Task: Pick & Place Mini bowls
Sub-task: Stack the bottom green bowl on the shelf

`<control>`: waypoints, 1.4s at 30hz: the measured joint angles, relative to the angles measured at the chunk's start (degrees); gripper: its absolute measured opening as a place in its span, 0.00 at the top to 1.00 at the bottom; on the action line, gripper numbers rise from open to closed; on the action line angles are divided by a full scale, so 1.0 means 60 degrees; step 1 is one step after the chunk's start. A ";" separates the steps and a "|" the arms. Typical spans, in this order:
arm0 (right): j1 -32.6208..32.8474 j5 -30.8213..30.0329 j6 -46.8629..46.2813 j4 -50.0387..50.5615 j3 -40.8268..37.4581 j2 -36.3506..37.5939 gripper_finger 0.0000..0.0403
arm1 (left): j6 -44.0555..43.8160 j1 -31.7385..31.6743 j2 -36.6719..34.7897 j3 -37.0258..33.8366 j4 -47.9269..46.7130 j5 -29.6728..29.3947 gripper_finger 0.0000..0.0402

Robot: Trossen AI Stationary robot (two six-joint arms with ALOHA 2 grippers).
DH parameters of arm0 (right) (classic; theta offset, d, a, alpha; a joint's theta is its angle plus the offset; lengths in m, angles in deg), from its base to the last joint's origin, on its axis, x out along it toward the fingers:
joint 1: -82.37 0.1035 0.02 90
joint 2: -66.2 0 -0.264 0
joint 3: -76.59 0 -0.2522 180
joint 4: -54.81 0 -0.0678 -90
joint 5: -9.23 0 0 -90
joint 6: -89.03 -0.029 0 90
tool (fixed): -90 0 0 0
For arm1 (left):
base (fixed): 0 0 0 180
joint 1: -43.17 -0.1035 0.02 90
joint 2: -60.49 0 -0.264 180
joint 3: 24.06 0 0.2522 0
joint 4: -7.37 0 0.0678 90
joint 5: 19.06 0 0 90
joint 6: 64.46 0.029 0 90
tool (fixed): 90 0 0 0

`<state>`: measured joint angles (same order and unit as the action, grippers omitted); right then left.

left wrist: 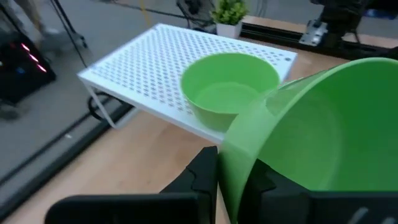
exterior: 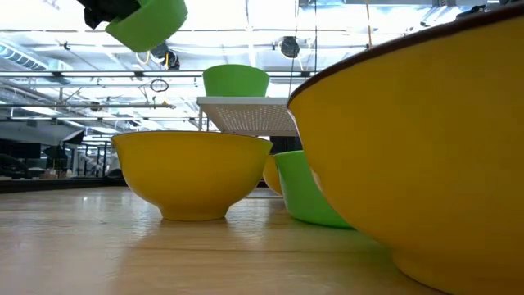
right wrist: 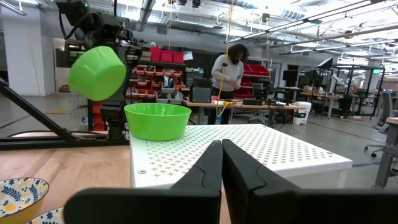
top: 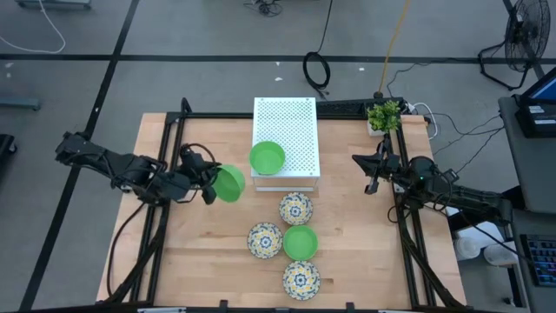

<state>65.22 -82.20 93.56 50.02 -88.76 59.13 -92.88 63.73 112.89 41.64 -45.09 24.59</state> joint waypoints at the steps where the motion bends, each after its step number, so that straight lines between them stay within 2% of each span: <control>1: 0.0000 0.0000 0.0000 0.0000 0.0000 0.0000 1.00 | 0.0189 -0.0042 0.0000 0.0000 0.0034 -0.0106 0.91; 6: 0.0000 0.0002 0.0000 0.0000 -0.0001 0.0000 1.00 | 0.1229 -0.0250 0.0000 0.0000 0.0561 -0.0559 0.91; 22: 0.0000 0.0000 0.0000 0.0000 0.0000 -0.0002 1.00 | 0.5095 -0.1279 0.0004 -0.0004 0.3960 -0.0548 0.91; 34: -0.0003 0.0004 0.0000 0.0000 0.0000 0.0000 1.00 | 0.5792 -0.2289 0.0004 -0.0003 0.4362 -0.0523 0.91; 42: -0.0001 0.0001 0.0000 0.0000 -0.0003 0.0000 1.00 | 0.6516 -0.2863 0.0004 -0.0004 0.5263 -0.0501 0.91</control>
<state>65.21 -82.19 93.56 50.02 -88.78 59.13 -53.79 46.55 112.91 41.62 -13.51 21.58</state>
